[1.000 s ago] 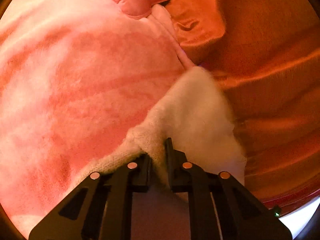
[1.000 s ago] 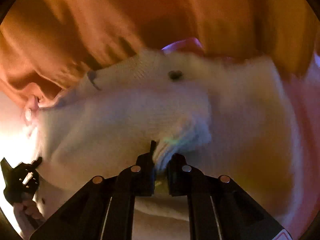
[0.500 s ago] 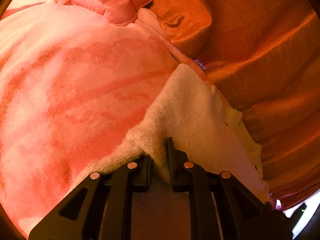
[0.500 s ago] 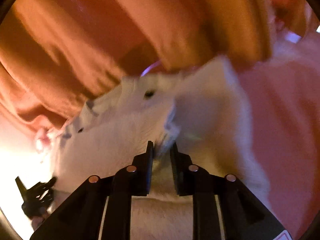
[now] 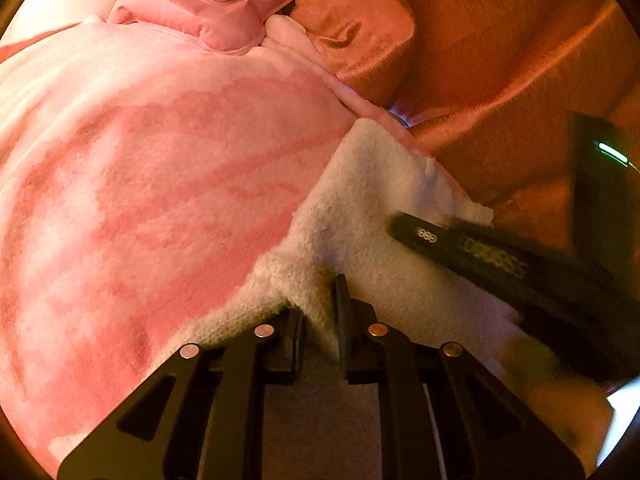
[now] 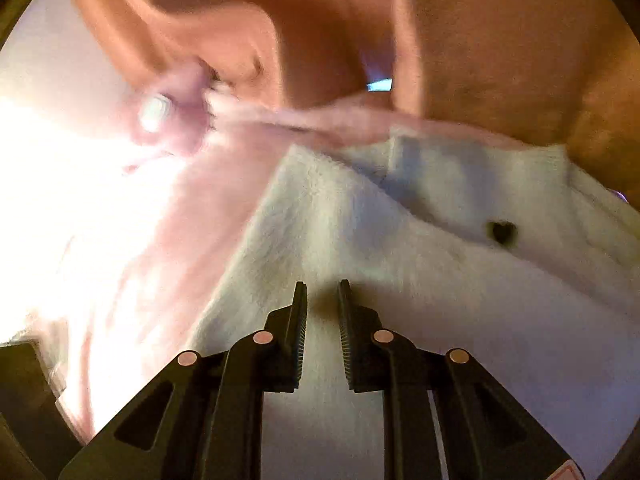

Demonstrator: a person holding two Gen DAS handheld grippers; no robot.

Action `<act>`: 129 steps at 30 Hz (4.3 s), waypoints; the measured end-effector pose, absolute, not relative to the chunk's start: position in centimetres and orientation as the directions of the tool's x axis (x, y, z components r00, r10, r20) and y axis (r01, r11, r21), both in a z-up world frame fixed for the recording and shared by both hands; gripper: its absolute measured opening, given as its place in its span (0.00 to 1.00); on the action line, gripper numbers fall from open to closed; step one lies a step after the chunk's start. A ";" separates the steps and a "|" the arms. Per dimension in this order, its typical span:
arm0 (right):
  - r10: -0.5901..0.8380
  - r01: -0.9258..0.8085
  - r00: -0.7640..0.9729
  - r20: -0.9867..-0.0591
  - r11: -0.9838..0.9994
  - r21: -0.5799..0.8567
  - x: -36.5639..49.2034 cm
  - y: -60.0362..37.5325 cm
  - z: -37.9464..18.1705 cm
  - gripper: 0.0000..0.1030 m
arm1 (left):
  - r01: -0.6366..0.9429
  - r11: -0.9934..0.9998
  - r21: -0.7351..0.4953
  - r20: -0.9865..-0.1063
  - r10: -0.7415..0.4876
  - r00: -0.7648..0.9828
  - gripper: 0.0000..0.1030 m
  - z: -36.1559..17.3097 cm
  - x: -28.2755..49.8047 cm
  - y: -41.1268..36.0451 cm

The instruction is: Fold small clothes

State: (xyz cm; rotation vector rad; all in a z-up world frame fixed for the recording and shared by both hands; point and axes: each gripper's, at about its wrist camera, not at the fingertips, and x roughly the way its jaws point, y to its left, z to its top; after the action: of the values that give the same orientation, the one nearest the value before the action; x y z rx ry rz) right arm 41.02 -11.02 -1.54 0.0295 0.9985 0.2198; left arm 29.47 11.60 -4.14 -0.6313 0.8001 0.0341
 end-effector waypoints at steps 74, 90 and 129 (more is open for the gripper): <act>-0.015 0.336 0.738 -0.674 0.875 0.348 -11.7 -32.0 4.4 0.05 | 0.096 0.895 -0.436 -0.742 -0.418 0.524 0.06 2.7 1.0 12.4; -0.010 0.364 0.634 -0.773 0.886 0.288 -23.2 -29.5 4.2 0.00 | 0.122 0.886 -0.447 -0.783 -0.453 0.426 0.06 2.1 -8.8 13.5; 0.072 0.278 0.777 -0.625 0.852 0.444 -22.7 -31.7 6.2 0.07 | 0.072 0.833 -0.549 -0.727 -0.518 0.451 0.06 2.2 -6.3 13.1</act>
State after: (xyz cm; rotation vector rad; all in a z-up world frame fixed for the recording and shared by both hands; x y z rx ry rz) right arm -22.66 -31.69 6.17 0.5497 0.6797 -0.1178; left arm -6.31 13.14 2.24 -0.4820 1.0482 -0.3819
